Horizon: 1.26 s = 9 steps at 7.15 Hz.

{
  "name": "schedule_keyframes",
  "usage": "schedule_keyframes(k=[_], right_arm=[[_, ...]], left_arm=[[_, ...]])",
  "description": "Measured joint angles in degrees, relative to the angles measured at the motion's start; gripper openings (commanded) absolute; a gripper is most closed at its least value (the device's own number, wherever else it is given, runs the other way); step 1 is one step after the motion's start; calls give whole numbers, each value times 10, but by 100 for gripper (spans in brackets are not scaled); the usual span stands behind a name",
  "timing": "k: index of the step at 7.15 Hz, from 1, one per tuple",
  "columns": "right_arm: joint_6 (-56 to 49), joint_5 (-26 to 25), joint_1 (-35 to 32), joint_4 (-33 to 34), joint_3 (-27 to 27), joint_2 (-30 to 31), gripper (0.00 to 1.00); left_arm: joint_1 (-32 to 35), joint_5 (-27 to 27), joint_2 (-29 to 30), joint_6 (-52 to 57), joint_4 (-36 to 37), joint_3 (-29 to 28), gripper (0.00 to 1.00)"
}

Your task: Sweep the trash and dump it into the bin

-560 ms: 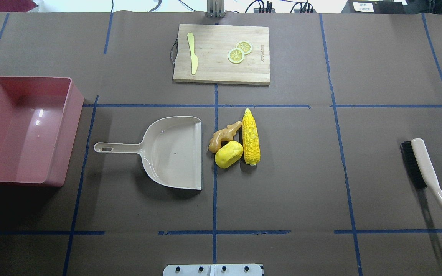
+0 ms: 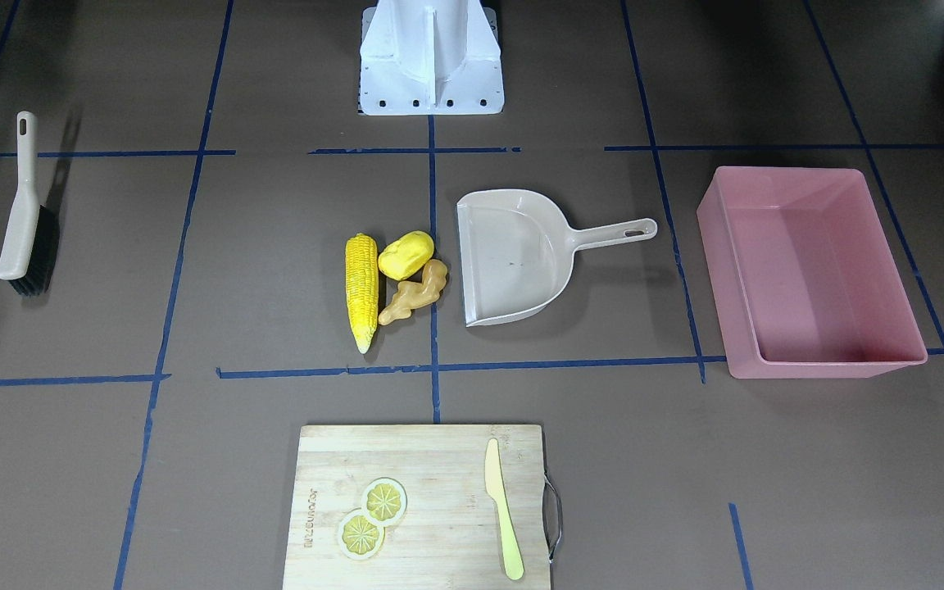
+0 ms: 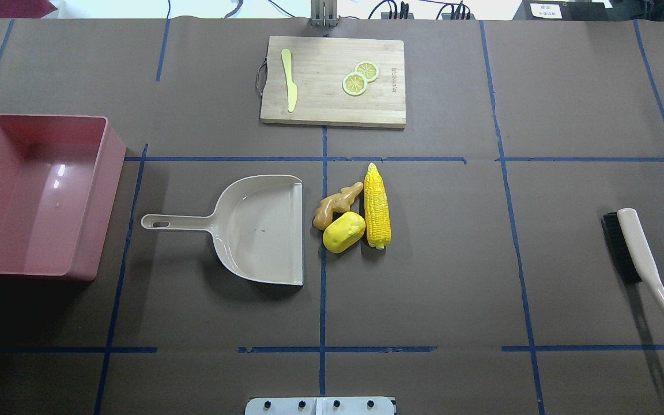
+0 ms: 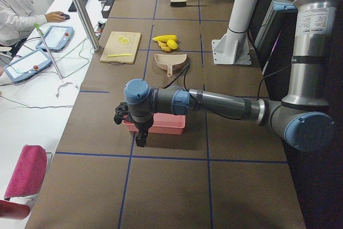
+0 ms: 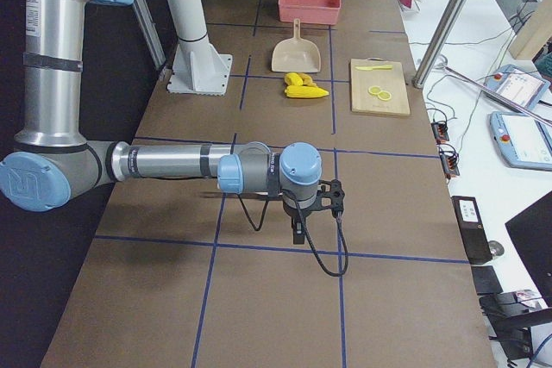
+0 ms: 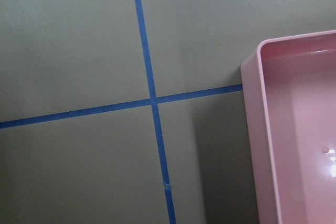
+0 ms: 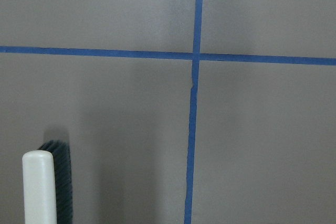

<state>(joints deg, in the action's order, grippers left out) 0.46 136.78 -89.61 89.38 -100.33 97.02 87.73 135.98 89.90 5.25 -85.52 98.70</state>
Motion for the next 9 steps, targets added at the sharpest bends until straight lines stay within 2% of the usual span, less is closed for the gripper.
schedule_keyframes(k=[5, 7, 9], right_arm=[[-3, 10, 2, -1, -4, 10, 100], [0, 43, 6, -1, -6, 15, 100], [62, 60, 38, -20, -38, 40, 99]], left_arm=[[-25, 3, -46, 2, -7, 42, 100], [-28, 33, -54, -10, -11, 42, 100], [-30, 59, -54, -38, -40, 56, 100]])
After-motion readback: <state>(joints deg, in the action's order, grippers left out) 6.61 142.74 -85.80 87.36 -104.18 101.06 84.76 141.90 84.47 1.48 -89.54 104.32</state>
